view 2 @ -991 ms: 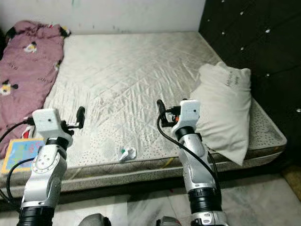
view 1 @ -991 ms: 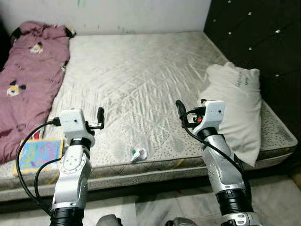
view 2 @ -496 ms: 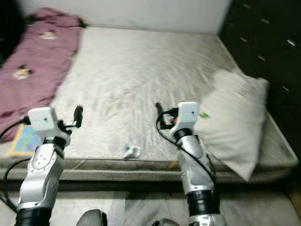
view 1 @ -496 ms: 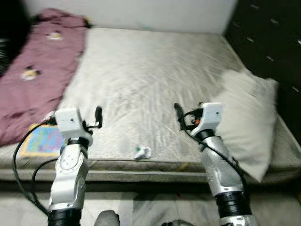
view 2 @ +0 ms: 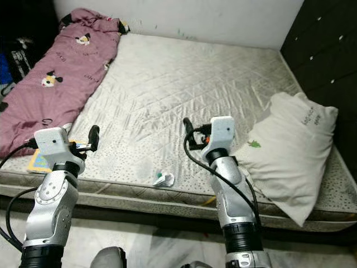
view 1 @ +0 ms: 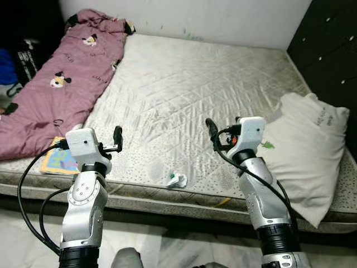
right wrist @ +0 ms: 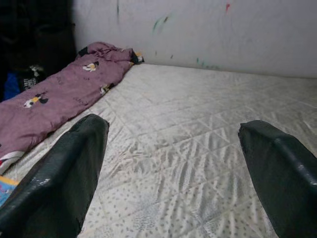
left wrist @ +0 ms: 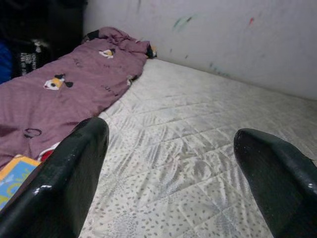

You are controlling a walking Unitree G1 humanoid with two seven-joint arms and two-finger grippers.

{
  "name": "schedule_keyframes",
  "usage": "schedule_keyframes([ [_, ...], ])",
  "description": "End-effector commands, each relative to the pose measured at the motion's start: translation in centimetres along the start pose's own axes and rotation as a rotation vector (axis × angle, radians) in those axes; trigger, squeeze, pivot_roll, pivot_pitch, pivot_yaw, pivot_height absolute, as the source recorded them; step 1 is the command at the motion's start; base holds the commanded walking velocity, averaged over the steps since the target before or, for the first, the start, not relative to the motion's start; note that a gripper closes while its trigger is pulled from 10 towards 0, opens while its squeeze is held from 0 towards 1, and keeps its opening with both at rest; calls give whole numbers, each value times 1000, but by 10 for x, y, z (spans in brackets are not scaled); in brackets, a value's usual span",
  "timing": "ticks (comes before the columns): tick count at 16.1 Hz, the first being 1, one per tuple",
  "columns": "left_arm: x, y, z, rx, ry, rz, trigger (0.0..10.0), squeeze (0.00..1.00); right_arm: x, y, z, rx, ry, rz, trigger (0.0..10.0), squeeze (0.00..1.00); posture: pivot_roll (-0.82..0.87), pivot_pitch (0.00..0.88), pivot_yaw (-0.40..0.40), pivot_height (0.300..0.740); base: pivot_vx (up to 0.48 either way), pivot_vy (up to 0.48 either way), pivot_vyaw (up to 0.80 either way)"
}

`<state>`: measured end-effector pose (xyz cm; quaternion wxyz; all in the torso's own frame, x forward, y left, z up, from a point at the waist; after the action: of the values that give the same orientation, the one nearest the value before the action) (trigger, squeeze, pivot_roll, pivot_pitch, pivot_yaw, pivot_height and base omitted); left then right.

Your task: Clean up the room

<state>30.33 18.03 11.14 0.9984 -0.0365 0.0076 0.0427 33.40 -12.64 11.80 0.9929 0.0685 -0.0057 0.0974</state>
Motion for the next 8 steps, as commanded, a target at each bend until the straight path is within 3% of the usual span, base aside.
schedule_keyframes([
  [1, 3, -4, 6, -1, -14, -15, 10000, 0, 2, -6, 3, 0, -3, -25, 10000, 0, 52, 8, -87, 740, 0, 0, 0],
  [2, 3, -4, 6, -4, -16, -14, 10000, 0, 2, -6, 4, -1, -5, -25, 10000, 0, 51, 10, -87, 740, 0, 0, 0],
  [6, 6, -3, 5, -10, -8, -10, 10000, 0, 4, -7, 6, 5, -9, -36, 10000, 0, 49, 12, -84, 740, 0, 449, 0],
  [8, 7, -6, 10, 10, -34, -31, 10000, 0, 6, -7, 6, 6, -11, -42, 10000, 0, 50, 13, -82, 740, 0, 0, 0],
])
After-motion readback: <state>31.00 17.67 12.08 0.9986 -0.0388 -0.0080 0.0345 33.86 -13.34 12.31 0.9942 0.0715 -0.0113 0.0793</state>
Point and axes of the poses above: a point about 5 cm out from each wrist's last joint towards the gripper, its own x axis pointing out of the wrist towards the gripper, its own z axis along the axis of the wrist's last joint, y = z × x, the point moved 3 cm from there along x, pointing out of the wrist towards the gripper, and after that the axes turned 3 degrees about x, right-handed, at the moved point
